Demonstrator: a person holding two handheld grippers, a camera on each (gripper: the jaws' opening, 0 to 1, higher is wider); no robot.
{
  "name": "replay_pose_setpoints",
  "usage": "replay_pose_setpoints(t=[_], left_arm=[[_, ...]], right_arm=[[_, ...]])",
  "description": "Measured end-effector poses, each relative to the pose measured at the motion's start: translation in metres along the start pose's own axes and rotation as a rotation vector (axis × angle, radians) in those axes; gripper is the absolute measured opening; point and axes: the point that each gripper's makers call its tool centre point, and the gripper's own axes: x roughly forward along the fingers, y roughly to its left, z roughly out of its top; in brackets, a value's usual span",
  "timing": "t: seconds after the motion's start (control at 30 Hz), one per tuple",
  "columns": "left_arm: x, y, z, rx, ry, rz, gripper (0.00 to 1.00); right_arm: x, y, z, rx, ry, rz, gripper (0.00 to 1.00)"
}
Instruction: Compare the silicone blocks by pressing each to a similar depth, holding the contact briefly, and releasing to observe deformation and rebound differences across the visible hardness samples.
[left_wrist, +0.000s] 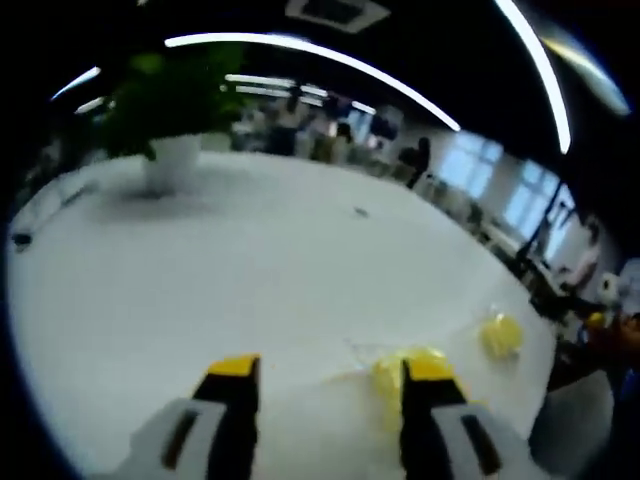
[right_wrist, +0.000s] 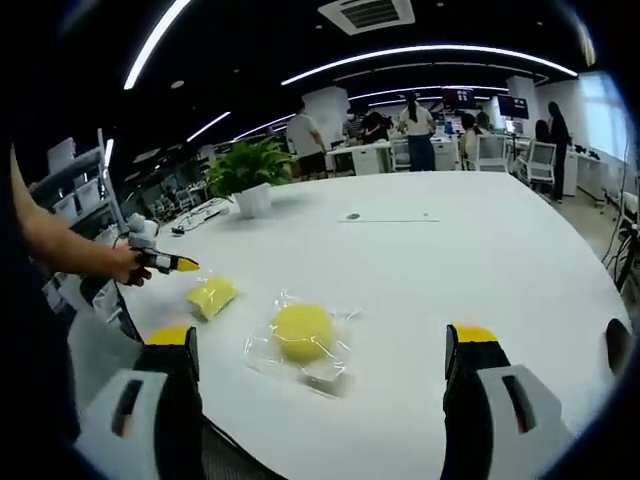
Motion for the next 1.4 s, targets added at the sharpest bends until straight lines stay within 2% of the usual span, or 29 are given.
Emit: replay_pose_setpoints(t=[0.2, 0.4, 0.47, 0.7, 0.83, 0.93, 1.07, 1.17, 1.27, 1.4], left_arm=[[-0.024, 0.002, 0.010, -0.014, -0.077, 0.026, 0.77], [-0.049, -0.006, 0.018, 0.073, -0.106, 0.030, 0.83], [-0.059, -0.011, 0.022, 0.097, -0.138, 0.024, 0.88], [-0.084, -0.028, 0.014, 0.159, -0.147, 0.019, 0.99], [-0.095, -0.039, 0.013, 0.168, -0.173, -0.001, 1.00], [-0.104, -0.044, 0.012, 0.150, -0.195, -0.025, 1.00], [-0.114, -0.044, 0.010, 0.186, -0.208, -0.009, 1.00], [-0.117, -0.040, 0.010, 0.175, -0.213, -0.007, 1.00], [-0.125, -0.038, 0.015, 0.158, -0.220, -0.003, 1.00], [-0.129, -0.033, 0.019, 0.166, -0.227, -0.002, 1.00]], right_arm=[[-0.001, -0.004, 0.005, -0.040, -0.011, 0.004, 0.96], [0.000, -0.003, 0.011, -0.084, -0.019, 0.010, 0.96], [0.001, -0.003, 0.009, -0.100, -0.013, 0.015, 0.96], [-0.001, -0.003, 0.004, -0.101, -0.005, 0.021, 0.96], [-0.004, -0.003, 0.002, -0.093, -0.008, 0.020, 0.96], [-0.006, -0.002, 0.001, -0.055, -0.017, 0.022, 0.96], [-0.007, -0.003, -0.003, -0.051, -0.014, 0.018, 0.96], [-0.007, -0.003, -0.010, -0.094, 0.010, 0.016, 0.96], [-0.007, -0.005, -0.016, -0.050, 0.035, 0.007, 0.96], [-0.012, -0.007, -0.014, -0.074, 0.029, -0.004, 0.96]])
